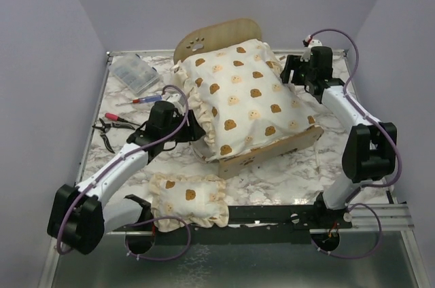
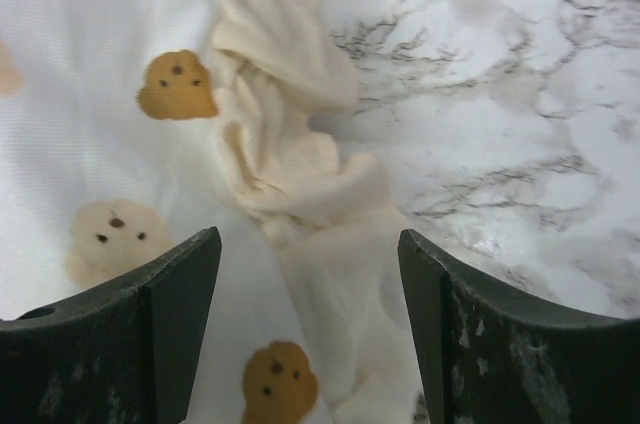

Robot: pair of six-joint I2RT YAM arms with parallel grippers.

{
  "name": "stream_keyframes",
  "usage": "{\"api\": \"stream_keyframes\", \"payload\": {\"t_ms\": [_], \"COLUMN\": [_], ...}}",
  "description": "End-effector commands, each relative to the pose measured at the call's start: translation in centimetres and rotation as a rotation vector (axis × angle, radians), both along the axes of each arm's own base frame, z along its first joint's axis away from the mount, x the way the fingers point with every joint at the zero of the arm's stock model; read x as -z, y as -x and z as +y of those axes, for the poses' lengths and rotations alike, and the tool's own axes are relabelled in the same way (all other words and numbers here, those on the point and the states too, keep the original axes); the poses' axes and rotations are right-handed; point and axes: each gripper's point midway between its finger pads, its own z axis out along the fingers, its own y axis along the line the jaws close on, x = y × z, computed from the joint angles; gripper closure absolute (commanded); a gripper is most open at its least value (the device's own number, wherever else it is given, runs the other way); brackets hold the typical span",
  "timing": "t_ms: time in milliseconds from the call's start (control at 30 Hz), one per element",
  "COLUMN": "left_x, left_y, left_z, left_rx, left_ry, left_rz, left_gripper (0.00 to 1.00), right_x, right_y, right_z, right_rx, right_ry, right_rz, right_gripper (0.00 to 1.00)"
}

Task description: Set up the pet bed

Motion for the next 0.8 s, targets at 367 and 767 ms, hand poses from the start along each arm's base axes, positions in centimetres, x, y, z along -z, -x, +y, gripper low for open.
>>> {"api": "stream_keyframes", "payload": {"t_ms": [367, 767], "left_x": [-2.2, 1.5], "left_y": [-4.3, -1.6], "left_z": [5.6, -0.4], "left_rx": [-0.167, 0.002], "left_ry": [-0.233, -0.172], "left_rz": [-0.074, 0.011], "left_gripper": [0.44, 0.44], "right_x": [-2.3, -0.7], "right_y": [16.5, 26.4], "right_z": [-9.3, -10.0], "right_rx": [0.521, 0.734], "right_ry": [0.105, -0.067], "right_rz": [0.148, 0.217], "right_gripper": [0.00, 0.00]}}
